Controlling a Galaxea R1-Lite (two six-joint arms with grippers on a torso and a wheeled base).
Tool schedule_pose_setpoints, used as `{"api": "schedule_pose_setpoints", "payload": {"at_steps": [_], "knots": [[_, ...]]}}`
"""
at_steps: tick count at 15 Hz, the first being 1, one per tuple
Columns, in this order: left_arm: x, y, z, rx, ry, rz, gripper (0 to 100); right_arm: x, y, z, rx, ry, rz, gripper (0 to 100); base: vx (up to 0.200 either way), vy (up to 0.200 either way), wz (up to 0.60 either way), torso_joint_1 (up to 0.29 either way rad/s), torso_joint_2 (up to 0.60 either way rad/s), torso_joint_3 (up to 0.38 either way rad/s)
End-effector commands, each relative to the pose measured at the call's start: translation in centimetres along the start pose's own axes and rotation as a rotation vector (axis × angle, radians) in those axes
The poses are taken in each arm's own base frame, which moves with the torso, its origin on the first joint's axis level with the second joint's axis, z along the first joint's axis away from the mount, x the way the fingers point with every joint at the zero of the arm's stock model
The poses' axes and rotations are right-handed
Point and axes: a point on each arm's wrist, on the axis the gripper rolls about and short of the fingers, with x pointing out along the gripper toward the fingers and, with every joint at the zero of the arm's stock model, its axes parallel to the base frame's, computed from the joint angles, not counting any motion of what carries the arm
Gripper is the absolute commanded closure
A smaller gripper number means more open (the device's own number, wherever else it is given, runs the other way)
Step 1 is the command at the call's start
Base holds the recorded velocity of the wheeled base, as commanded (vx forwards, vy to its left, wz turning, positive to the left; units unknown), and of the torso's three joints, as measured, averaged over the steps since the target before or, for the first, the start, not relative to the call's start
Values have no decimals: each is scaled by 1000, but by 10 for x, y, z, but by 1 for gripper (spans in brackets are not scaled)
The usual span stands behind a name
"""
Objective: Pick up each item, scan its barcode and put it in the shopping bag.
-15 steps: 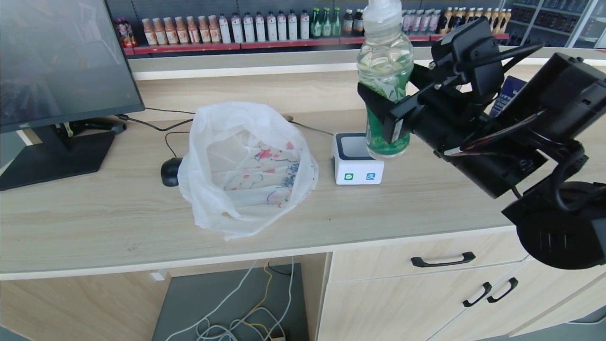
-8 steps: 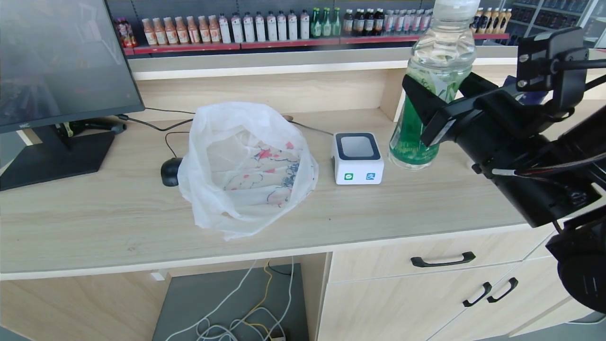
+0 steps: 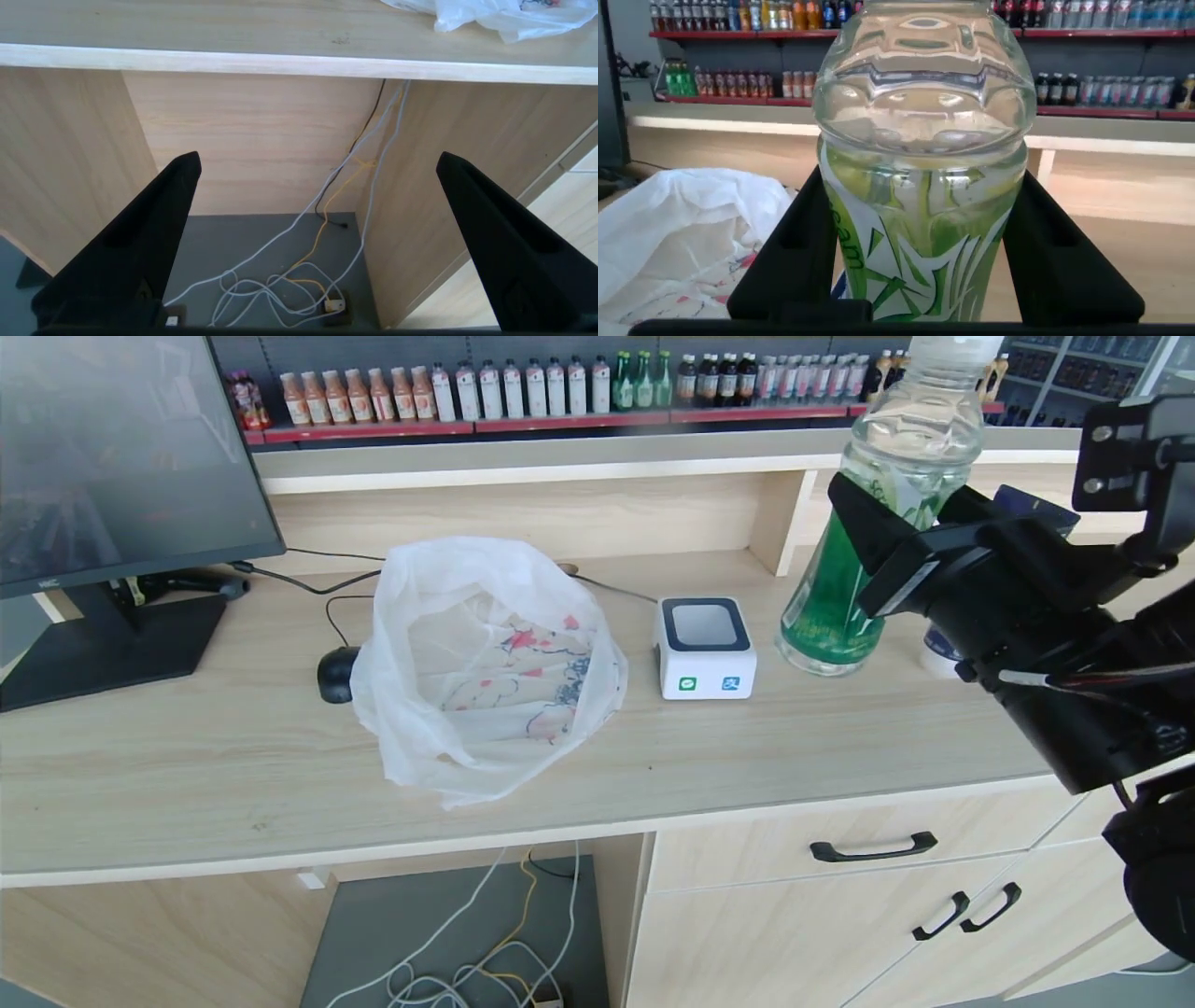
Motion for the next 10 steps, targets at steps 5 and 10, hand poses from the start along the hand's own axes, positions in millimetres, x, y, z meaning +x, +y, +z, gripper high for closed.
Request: {"api": "schedule_pose_setpoints", "payload": {"at_steps": [5, 10], "knots": [[0, 0, 0, 1, 2, 0, 0, 12, -4, 9, 14, -74, -63, 100, 0, 0, 0, 0, 0, 0], [0, 0, 0, -4, 2, 2, 0, 18, -9, 6, 3, -80, -84, 100, 0, 160, 0, 2, 1, 4]]}}
